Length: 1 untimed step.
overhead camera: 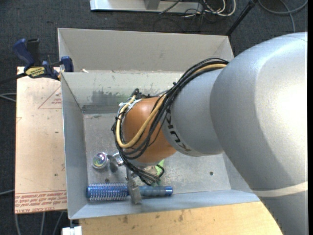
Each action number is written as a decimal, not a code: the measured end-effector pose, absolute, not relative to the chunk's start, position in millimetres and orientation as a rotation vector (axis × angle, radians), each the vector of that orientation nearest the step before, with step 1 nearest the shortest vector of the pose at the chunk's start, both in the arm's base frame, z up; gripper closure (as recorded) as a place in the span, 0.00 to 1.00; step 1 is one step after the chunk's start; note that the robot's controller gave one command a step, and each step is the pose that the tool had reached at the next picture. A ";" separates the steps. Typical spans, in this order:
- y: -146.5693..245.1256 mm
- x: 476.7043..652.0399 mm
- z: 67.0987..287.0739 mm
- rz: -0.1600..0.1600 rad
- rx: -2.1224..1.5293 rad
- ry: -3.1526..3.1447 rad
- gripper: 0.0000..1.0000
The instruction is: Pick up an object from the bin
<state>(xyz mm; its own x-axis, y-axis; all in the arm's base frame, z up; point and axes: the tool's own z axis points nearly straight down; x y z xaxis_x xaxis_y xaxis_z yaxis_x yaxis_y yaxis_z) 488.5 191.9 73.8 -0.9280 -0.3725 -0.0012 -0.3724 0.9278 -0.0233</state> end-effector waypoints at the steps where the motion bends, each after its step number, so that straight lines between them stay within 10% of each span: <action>1: 232.3 510.4 121.3 -0.002 -0.697 3.054 0.00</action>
Offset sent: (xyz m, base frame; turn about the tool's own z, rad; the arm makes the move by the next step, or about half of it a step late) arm 0.0183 0.0410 0.0446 -0.0692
